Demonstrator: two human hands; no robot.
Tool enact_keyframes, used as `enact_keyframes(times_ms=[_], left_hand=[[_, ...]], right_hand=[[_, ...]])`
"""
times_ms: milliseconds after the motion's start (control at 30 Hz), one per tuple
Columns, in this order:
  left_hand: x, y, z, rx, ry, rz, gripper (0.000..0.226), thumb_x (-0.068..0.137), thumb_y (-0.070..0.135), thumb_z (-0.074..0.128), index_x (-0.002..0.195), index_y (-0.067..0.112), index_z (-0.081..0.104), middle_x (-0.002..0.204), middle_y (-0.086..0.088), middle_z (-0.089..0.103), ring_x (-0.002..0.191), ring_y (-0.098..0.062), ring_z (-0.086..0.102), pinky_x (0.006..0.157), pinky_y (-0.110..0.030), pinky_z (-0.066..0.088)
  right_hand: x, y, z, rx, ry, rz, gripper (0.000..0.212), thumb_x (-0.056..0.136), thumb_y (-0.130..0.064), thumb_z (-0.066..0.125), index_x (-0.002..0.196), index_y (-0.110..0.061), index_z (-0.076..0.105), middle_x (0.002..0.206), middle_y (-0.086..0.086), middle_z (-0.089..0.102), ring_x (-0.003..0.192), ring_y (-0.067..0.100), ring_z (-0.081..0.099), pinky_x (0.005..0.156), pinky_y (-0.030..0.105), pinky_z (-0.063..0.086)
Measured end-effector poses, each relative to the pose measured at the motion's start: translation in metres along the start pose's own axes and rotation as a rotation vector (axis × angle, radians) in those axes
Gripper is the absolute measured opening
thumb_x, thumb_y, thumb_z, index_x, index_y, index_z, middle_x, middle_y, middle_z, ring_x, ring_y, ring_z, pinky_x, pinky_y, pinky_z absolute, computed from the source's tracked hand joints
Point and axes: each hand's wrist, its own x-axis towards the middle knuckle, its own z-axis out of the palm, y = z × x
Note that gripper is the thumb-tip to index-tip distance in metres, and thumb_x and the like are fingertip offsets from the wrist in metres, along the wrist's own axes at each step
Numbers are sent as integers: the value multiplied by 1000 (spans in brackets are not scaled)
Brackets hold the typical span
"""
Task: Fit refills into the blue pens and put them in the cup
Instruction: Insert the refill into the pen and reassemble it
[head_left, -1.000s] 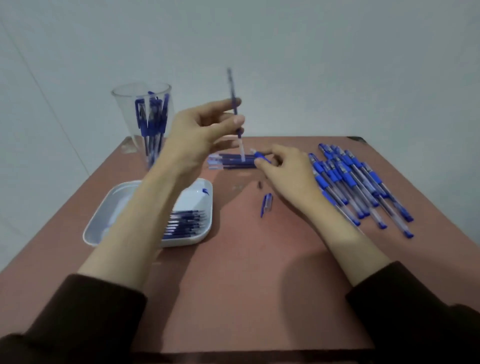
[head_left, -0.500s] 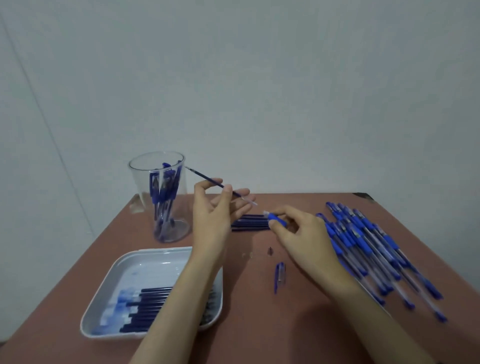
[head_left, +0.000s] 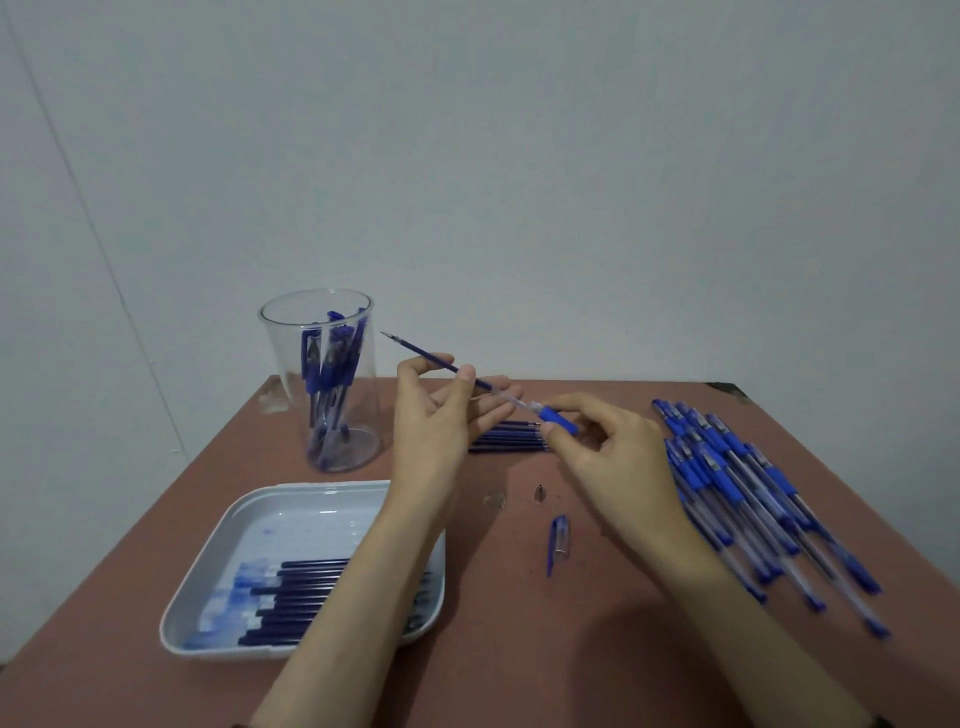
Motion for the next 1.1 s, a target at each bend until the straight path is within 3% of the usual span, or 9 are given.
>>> enact_keyframes(times_ms=[233,467,567,667,800,900,967,1033,1100], left_hand=[[0,0,-1,12,-43,-28,10,98,8,45,105,11,39,90,-24,66,79,-27,72,67,-25,58],[-4,-7,0,285,-187,-66,7,92,7,57,97,5,54,88,-11,71,85,-24,69,74,-35,59],[-7,-6,3,302,-270,-80,9,91,8,58,100,8,61,92,-8,70,87,-19,68,72,-29,58],[-6,-3,3,357,-351,-94,28,91,15,59,119,14,59,106,-7,70,97,-15,68,84,-30,56],[-10,-1,6,362,-486,-155,45,88,16,63,132,18,51,104,-3,72,100,-16,68,85,-29,55],[-13,-1,7,381,-495,-137,52,85,5,66,133,17,49,84,-8,73,81,-17,70,75,-22,54],[-11,1,6,374,-422,-110,44,85,1,64,126,14,54,77,-5,73,70,-12,69,69,-19,54],[-7,3,2,335,-315,-101,32,88,0,59,118,11,60,74,1,72,63,-8,66,63,-18,54],[-3,3,-2,283,-230,-101,24,92,1,54,113,10,61,72,3,70,60,-6,62,58,-19,53]], right_hand=[[-2,-3,0,7,-29,0,15,81,-19,73,92,-30,74,72,-19,67,66,1,56,60,18,45],[-1,-3,2,47,-32,20,14,84,-21,72,95,-28,75,66,-23,65,63,2,57,57,13,41],[1,-7,2,289,-77,152,13,89,-19,66,97,-24,74,68,-12,68,63,2,60,60,20,47],[3,-18,-5,672,-87,324,15,93,-15,59,101,-17,71,81,6,73,71,15,66,61,27,52],[3,-25,-16,803,-59,315,17,95,-19,55,104,-16,69,89,8,74,76,20,70,60,30,56],[4,-24,-13,772,-58,347,17,94,-24,56,104,-22,70,93,-3,74,66,5,65,51,22,50],[6,-17,-8,679,-45,378,18,95,-30,55,105,-29,70,97,-7,71,75,5,63,60,21,49],[6,-7,-5,325,-71,315,18,95,-32,56,108,-30,68,96,-8,68,86,9,61,71,24,47],[3,-2,-4,-92,-197,210,17,90,-30,62,105,-26,70,89,-8,67,82,6,60,72,22,47]])
